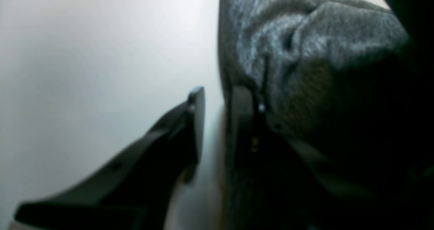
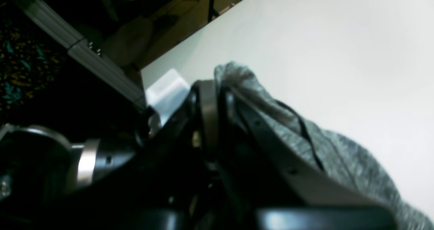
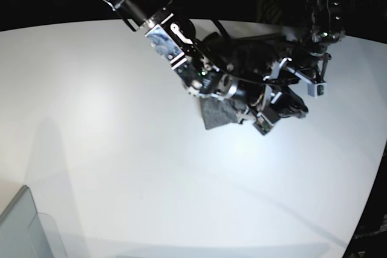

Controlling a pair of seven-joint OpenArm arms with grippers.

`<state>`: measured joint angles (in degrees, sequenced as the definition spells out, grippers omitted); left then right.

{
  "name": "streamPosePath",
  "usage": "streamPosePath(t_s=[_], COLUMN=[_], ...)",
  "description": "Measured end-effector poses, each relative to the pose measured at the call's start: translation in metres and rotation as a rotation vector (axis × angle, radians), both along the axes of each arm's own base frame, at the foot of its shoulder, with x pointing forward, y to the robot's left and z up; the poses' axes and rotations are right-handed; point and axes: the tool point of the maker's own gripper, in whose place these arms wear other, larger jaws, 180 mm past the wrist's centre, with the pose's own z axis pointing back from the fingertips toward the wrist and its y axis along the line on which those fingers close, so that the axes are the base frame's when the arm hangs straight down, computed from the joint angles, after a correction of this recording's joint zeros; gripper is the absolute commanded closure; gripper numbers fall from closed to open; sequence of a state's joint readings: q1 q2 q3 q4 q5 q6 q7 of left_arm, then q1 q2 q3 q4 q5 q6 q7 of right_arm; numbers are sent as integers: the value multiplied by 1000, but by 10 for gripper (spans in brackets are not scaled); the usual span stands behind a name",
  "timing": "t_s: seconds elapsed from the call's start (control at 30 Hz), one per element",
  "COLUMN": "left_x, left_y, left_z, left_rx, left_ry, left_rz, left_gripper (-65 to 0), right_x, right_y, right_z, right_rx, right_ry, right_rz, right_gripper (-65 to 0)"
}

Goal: Layout the t-shirt on the table in an organized manner, then fold the t-shirt properly
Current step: 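Fold the bundle's end with the right gripper over toward the left gripper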

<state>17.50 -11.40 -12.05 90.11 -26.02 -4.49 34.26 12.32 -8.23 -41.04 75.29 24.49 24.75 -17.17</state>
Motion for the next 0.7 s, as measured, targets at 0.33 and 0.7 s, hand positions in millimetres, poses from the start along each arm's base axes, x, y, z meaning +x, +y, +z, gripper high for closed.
streamPosePath(t_s=[0.33,0.7], left_x=[-6,-8], left_y=[0,1], left_z=[-2,-2], left_rx=[-2,-2], left_ry=[2,4], left_rz=[4,4], left_gripper=[-143,-143], right_x=[14,47], right_y=[2,-71], right_z=[14,17], right_rx=[44,-17], right_ry=[-52,-5], right_rz=[-16,-193], right_gripper=[-202,-406])
